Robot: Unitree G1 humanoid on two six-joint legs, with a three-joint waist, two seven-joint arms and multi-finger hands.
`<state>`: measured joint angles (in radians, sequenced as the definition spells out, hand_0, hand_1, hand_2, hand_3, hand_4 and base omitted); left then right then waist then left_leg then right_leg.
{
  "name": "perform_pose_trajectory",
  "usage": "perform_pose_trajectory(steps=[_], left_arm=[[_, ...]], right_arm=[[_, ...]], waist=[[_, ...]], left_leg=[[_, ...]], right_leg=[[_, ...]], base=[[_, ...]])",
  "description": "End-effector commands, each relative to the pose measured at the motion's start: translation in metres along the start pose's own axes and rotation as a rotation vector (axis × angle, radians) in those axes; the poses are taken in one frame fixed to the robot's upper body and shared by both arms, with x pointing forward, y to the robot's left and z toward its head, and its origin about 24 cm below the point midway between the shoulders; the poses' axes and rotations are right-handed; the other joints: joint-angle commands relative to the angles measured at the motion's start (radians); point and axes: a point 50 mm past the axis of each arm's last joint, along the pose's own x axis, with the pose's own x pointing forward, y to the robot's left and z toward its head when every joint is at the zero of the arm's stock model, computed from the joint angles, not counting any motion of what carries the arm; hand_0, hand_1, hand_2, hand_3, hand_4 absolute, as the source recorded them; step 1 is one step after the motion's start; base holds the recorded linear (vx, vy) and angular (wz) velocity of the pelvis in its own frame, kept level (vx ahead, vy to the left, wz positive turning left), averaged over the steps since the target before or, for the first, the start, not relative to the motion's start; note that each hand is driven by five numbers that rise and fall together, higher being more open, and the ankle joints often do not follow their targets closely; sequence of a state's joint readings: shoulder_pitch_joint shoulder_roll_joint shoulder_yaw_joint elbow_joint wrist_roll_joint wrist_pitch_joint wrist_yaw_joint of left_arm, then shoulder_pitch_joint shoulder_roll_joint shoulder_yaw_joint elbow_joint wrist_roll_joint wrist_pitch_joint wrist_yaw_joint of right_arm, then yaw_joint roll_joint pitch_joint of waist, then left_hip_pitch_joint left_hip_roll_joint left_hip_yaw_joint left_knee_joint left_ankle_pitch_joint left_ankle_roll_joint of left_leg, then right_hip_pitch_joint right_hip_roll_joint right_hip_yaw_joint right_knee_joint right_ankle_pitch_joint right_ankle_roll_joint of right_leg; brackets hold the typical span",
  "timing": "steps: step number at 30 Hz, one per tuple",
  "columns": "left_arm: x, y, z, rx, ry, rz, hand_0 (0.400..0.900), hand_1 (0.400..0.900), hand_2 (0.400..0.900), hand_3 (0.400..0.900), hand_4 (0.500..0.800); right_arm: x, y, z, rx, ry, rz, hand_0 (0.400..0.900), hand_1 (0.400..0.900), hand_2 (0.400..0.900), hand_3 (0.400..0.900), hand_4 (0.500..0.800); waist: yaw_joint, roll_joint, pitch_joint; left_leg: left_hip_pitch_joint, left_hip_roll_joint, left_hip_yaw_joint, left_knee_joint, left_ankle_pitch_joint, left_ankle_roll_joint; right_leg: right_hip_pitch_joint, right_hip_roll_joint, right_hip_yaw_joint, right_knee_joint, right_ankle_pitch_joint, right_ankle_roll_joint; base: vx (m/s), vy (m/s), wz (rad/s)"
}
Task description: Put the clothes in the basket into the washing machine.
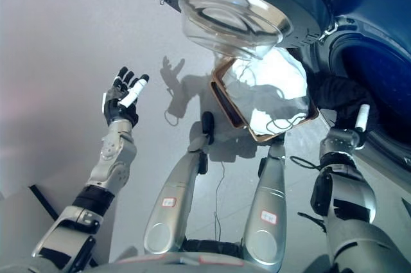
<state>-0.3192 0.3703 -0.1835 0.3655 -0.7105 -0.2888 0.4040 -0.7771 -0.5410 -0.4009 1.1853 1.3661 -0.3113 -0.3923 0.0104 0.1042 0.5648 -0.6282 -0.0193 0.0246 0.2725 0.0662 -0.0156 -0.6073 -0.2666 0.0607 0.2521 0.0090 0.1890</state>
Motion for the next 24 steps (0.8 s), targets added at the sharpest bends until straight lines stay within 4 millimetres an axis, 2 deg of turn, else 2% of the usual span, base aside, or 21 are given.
perform_pose_trajectory(steps=[1, 4, 9, 10, 17, 21, 22, 23, 24], left_arm=[[-0.002, 0.02, 0.02, -0.095, -0.131, 0.079, 0.9, 0.9, 0.9, 0.9, 0.8], [-0.004, 0.028, 0.017, -0.089, -0.118, 0.107, 0.9, 0.9, 0.9, 0.9, 0.8], [-0.003, 0.032, 0.013, -0.082, -0.104, 0.127, 0.9, 0.9, 0.9, 0.9, 0.8], [-0.001, 0.035, 0.01, -0.069, -0.087, 0.14, 0.9, 0.9, 0.9, 0.9, 0.8], [0.001, 0.047, 0.003, -0.024, -0.052, 0.168, 0.9, 0.9, 0.9, 0.9, 0.8], [0.002, 0.047, 0.007, 0.003, -0.068, 0.143, 0.9, 0.9, 0.9, 0.9, 0.8], [0.002, 0.046, 0.008, 0.006, -0.073, 0.136, 0.9, 0.9, 0.9, 0.9, 0.8], [0.002, 0.045, 0.009, 0.011, -0.075, 0.129, 0.9, 0.9, 0.9, 0.9, 0.8], [0.002, 0.044, 0.009, 0.007, -0.077, 0.125, 0.9, 0.9, 0.9, 0.9, 0.8]], right_arm=[[-0.001, 0.026, 0.113, 0.149, -0.406, 0.087, 0.4, 0.4, 0.4, 0.4, 0.5], [-0.011, 0.044, 0.14, 0.136, -0.504, 0.149, 0.4, 0.4, 0.4, 0.4, 0.5], [-0.015, 0.046, 0.154, 0.143, -0.561, 0.161, 0.4, 0.4, 0.4, 0.4, 0.5], [-0.016, 0.046, 0.163, 0.136, -0.587, 0.161, 0.4, 0.4, 0.4, 0.4, 0.5], [-0.019, 0.044, 0.177, 0.123, -0.633, 0.155, 0.4, 0.4, 0.4, 0.4, 0.5], [-0.018, 0.046, 0.18, 0.023, -0.639, 0.145, 0.4, 0.4, 0.4, 0.4, 0.5], [-0.016, 0.046, 0.179, -0.021, -0.63, 0.138, 0.571, 0.571, 0.571, 0.571, 0.602], [-0.013, 0.045, 0.175, -0.065, -0.611, 0.136, 0.825, 0.825, 0.825, 0.825, 0.755], [-0.012, 0.045, 0.17, -0.094, -0.592, 0.147, 0.9, 0.9, 0.9, 0.9, 0.8]], waist=[[-0.054, 0.046, -0.064], [-0.061, 0.032, -0.078], [-0.069, 0.011, -0.098], [-0.072, -0.003, -0.115], [-0.081, -0.041, -0.159], [-0.075, -0.048, -0.163], [-0.073, -0.05, -0.162], [-0.07, -0.05, -0.16], [-0.069, -0.048, -0.157]], left_leg=[[-0.084, 0.074, -0.072, 0.026, 0.01, -0.13], [-0.066, 0.089, -0.074, 0.013, 0.007, -0.139], [-0.047, 0.104, -0.077, -0.001, 0.019, -0.144], [-0.031, 0.11, -0.079, -0.003, 0.012, -0.147], [0.001, 0.114, -0.08, 0.014, -0.01, -0.149], [0.0, 0.11, -0.078, 0.019, -0.015, -0.148], [-0.004, 0.11, -0.076, 0.022, -0.014, -0.147], [-0.006, 0.111, -0.075, 0.026, -0.014, -0.147], [-0.009, 0.112, -0.073, 0.027, -0.013, -0.147]], right_leg=[[-0.015, -0.044, 0.013, -0.017, 0.078, 0.014], [-0.008, -0.032, 0.011, -0.01, 0.064, 0.011], [0.005, -0.021, 0.003, -0.008, 0.068, 0.008], [0.022, -0.019, -0.004, -0.01, 0.064, 0.009], [0.084, -0.023, -0.021, -0.04, 0.07, 0.016], [0.098, -0.025, -0.02, -0.071, 0.085, 0.019], [0.097, -0.026, -0.019, -0.073, 0.087, 0.019], [0.095, -0.027, -0.017, -0.074, 0.089, 0.017], [0.094, -0.027, -0.016, -0.075, 0.09, 0.016]], base=[[0.04, -0.03, -0.05], [0.05, -0.055, -0.05], [0.05, -0.054, -0.02], [0.06, -0.053, 0.0], [0.05, -0.024, -0.01], [0.01, 0.005, -0.04], [-0.01, 0.014, -0.04], [-0.01, 0.018, -0.04], [0.0, 0.0, 0.0]])
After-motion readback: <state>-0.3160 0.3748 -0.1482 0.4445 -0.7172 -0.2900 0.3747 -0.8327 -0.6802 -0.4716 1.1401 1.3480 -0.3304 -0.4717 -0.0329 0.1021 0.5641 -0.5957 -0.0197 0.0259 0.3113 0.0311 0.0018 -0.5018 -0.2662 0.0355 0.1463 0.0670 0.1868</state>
